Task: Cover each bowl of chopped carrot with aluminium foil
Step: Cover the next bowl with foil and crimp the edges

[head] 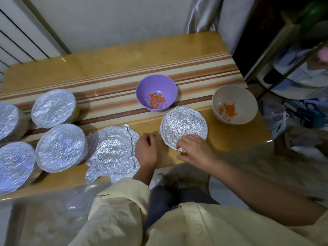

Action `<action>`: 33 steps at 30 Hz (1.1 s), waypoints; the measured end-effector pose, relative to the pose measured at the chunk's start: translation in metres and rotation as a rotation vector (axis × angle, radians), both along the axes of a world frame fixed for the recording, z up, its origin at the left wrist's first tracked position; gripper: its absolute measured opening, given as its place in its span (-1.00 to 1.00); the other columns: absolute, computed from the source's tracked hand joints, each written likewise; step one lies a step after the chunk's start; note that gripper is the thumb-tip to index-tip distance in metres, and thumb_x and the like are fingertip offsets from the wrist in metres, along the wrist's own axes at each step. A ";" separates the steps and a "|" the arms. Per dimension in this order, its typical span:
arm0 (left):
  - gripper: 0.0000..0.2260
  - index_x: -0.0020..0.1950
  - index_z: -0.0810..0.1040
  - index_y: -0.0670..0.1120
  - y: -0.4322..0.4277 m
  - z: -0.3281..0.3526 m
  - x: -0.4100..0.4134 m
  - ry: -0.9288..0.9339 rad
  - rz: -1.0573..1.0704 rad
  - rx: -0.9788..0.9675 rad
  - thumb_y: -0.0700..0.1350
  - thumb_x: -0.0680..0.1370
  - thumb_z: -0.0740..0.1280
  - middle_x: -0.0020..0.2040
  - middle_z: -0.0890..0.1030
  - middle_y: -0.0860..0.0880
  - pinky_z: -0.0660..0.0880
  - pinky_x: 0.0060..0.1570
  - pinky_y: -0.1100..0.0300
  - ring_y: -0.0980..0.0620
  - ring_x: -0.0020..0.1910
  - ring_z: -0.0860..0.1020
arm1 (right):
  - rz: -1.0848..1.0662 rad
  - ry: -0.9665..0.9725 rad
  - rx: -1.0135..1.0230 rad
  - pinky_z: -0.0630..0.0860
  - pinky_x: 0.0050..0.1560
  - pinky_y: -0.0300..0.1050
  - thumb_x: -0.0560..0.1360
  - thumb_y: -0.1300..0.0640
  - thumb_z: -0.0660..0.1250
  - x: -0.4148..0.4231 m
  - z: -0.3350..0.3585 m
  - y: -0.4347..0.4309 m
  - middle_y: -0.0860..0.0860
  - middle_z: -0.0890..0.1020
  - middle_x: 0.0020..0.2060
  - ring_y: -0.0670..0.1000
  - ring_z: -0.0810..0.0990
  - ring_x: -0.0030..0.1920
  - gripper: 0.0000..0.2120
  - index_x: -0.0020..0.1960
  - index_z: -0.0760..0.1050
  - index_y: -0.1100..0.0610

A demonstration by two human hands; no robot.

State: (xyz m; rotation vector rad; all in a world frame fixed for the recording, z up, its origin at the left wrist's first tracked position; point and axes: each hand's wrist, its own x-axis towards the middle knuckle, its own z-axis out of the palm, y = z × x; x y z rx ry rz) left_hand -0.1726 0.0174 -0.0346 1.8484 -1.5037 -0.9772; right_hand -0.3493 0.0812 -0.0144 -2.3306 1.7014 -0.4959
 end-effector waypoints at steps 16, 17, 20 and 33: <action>-0.79 -0.09 0.64 -0.07 0.024 0.015 -0.021 0.058 0.055 0.267 0.07 0.48 0.41 -0.18 0.71 -0.01 0.52 -0.02 0.09 -0.05 -0.12 0.64 | -0.119 -0.098 0.106 0.49 -0.32 -0.03 0.20 0.23 0.60 0.003 0.006 0.004 0.01 0.51 -0.40 0.11 0.55 -0.32 -0.81 -0.37 0.58 0.13; -0.79 -0.09 0.65 -0.06 0.024 0.015 -0.023 0.055 0.074 0.282 0.08 0.48 0.42 -0.17 0.71 -0.02 0.54 0.00 0.09 -0.06 -0.12 0.65 | -0.116 -0.079 0.100 0.49 -0.33 -0.03 0.19 0.22 0.61 0.003 0.007 0.004 0.01 0.51 -0.40 0.11 0.55 -0.33 -0.81 -0.37 0.58 0.13; -0.79 -0.15 0.69 -0.08 0.018 0.014 -0.022 0.057 0.086 0.310 0.06 0.46 0.42 -0.19 0.71 -0.06 0.58 -0.03 0.06 -0.13 -0.13 0.67 | -0.096 -0.009 0.075 0.47 -0.33 -0.07 0.16 0.20 0.63 0.004 0.010 0.005 0.01 0.53 -0.39 0.11 0.56 -0.34 -0.78 -0.34 0.58 0.13; -0.60 -0.40 0.65 -0.07 0.023 0.015 -0.023 0.159 0.053 0.397 0.27 0.18 0.34 -0.36 0.69 -0.05 0.66 -0.10 -0.06 -0.11 -0.26 0.69 | -0.050 -0.007 0.072 0.39 -0.34 -0.17 0.18 0.32 0.56 0.005 0.009 0.005 0.02 0.50 -0.43 0.09 0.53 -0.39 -0.78 -0.40 0.52 0.14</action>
